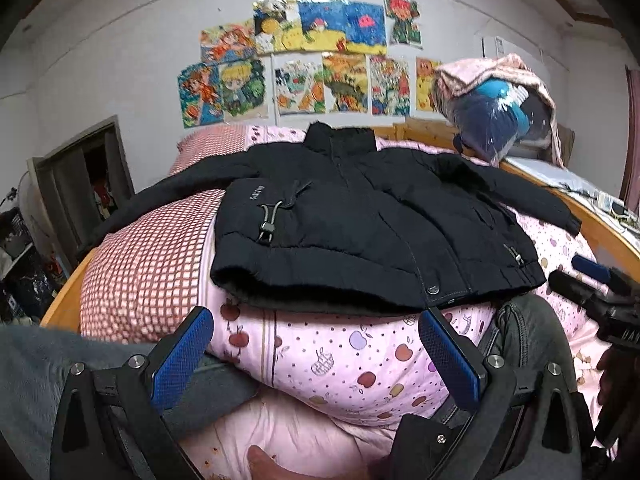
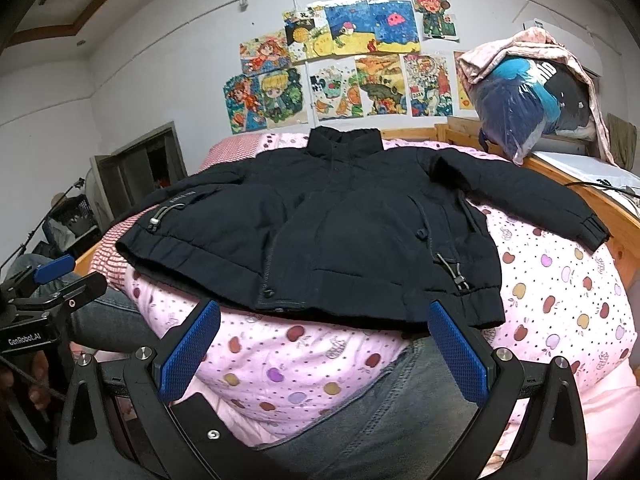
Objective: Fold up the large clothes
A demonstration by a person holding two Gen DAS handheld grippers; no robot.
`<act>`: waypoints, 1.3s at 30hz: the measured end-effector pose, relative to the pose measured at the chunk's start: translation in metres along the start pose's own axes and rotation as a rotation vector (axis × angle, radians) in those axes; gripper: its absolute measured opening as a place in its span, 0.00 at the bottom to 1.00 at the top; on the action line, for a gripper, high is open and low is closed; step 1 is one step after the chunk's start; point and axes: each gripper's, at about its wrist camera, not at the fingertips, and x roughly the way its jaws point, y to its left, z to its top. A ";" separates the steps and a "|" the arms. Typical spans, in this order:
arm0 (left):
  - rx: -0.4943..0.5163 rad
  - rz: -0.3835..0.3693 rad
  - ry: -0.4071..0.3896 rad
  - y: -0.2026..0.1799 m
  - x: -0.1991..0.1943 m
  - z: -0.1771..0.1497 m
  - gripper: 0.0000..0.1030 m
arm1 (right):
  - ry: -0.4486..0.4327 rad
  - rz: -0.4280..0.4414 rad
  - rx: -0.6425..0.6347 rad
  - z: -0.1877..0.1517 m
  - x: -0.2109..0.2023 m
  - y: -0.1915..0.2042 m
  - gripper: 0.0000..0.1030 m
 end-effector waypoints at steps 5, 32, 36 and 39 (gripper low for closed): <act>0.055 -0.011 0.018 -0.007 0.026 0.033 1.00 | -0.007 -0.011 0.044 0.017 0.005 -0.038 0.99; 0.017 -0.341 0.187 -0.181 0.349 0.234 1.00 | -0.337 -0.217 1.113 0.024 0.152 -0.272 0.97; -0.007 -0.331 0.250 -0.206 0.411 0.236 1.00 | -0.374 -0.307 1.124 0.034 0.168 -0.278 0.51; -0.052 -0.354 0.320 -0.217 0.447 0.236 1.00 | -0.335 -0.368 1.160 0.043 0.184 -0.288 0.43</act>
